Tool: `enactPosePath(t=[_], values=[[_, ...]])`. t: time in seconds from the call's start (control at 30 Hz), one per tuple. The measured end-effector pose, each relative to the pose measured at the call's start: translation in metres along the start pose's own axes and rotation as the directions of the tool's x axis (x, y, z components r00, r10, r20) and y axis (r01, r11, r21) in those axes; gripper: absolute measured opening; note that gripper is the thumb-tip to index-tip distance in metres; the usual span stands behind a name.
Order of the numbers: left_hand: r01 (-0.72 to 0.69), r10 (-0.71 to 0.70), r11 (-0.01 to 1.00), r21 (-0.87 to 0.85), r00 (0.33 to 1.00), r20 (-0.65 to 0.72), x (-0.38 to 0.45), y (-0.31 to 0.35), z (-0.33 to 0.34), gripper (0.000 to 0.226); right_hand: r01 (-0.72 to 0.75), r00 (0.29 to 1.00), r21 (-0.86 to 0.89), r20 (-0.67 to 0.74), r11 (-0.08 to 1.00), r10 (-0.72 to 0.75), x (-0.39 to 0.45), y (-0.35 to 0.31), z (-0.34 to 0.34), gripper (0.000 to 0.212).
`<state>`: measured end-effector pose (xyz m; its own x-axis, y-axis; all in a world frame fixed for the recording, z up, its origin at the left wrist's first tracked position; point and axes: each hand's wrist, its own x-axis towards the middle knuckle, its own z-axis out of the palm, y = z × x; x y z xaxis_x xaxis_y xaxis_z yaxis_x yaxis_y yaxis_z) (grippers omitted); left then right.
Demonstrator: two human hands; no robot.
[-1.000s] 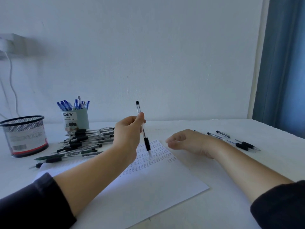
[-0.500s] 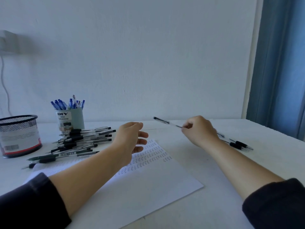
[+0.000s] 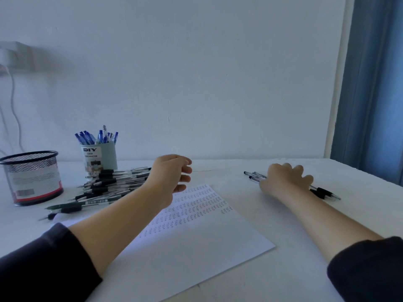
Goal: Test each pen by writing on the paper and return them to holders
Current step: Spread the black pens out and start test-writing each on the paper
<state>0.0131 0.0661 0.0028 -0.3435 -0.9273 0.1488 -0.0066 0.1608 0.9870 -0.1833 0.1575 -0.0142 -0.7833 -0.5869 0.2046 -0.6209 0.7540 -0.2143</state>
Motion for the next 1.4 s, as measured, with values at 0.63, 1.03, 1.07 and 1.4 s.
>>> enactPosePath(t=[0.63, 1.03, 1.07, 1.4], values=[[0.006, 0.229, 0.284, 0.959, 0.971, -0.074, 0.068, -0.025, -0.082, 0.024, 0.415, 0.651, 0.540, 0.387, 0.732, -0.654, -0.027, -0.038, 0.010, 0.045], [-0.337, 0.617, 0.342, 0.877, 0.784, 0.061, 0.057, -0.019, -0.065, 0.008, 0.436, 0.658, 0.522, 0.371, 0.733, -0.655, -0.023, -0.033, 0.011, 0.045], [-0.370, 0.653, 0.338, 0.866, 0.755, 0.068, 0.052, -0.017, -0.060, 0.010, 0.437, 0.658, 0.520, 0.371, 0.734, -0.655, -0.023, -0.033, 0.011, 0.045], [-0.333, 0.639, 0.054, 0.941, 0.736, 0.224, 0.024, -0.020, -0.025, 0.050, 0.425, 0.670, 0.510, 0.378, 0.748, -0.639, -0.024, -0.033, 0.009, 0.045]])
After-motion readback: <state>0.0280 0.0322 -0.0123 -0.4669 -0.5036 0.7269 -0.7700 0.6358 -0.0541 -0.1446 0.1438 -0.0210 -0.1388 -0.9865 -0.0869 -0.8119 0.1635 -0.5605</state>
